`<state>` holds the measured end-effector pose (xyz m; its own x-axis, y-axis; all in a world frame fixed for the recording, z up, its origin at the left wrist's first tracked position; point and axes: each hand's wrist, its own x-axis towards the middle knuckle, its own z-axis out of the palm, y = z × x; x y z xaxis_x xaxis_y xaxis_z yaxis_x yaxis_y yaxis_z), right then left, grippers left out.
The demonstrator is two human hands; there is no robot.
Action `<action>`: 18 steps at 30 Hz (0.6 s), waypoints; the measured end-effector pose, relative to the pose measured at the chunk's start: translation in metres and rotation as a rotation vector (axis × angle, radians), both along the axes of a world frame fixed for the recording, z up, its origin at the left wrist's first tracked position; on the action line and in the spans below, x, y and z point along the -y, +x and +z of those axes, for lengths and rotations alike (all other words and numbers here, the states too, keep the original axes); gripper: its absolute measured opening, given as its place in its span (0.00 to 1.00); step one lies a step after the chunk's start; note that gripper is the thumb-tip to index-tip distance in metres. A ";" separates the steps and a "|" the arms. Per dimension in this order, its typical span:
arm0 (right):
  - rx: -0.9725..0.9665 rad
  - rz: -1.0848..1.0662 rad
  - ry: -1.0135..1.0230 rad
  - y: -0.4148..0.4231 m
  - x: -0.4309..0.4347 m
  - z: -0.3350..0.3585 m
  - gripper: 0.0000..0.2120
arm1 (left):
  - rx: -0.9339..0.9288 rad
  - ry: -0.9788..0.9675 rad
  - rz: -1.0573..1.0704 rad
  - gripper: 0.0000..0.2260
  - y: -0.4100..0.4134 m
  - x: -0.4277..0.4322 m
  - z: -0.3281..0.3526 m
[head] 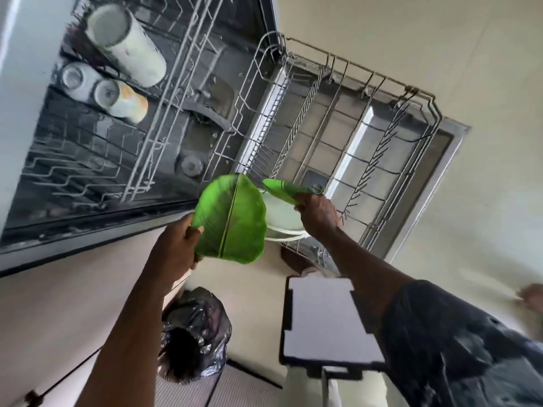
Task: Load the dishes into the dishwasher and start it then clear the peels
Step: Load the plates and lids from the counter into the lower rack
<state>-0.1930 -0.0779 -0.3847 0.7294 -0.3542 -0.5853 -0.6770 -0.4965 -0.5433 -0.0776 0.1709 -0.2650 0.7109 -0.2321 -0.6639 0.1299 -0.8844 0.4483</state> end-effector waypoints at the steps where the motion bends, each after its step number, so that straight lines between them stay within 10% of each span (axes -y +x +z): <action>1: -0.004 0.010 0.005 0.002 -0.001 -0.006 0.14 | 0.000 -0.004 0.010 0.07 0.003 -0.002 -0.004; 18: -0.029 0.141 -0.030 0.007 0.008 -0.036 0.14 | -0.028 -0.109 0.072 0.06 0.029 0.003 -0.022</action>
<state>-0.1863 -0.0856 -0.4212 0.7560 -0.2667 -0.5978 -0.6146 -0.6033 -0.5081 -0.0487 0.1675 -0.2871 0.7101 -0.2526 -0.6572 0.2051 -0.8187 0.5363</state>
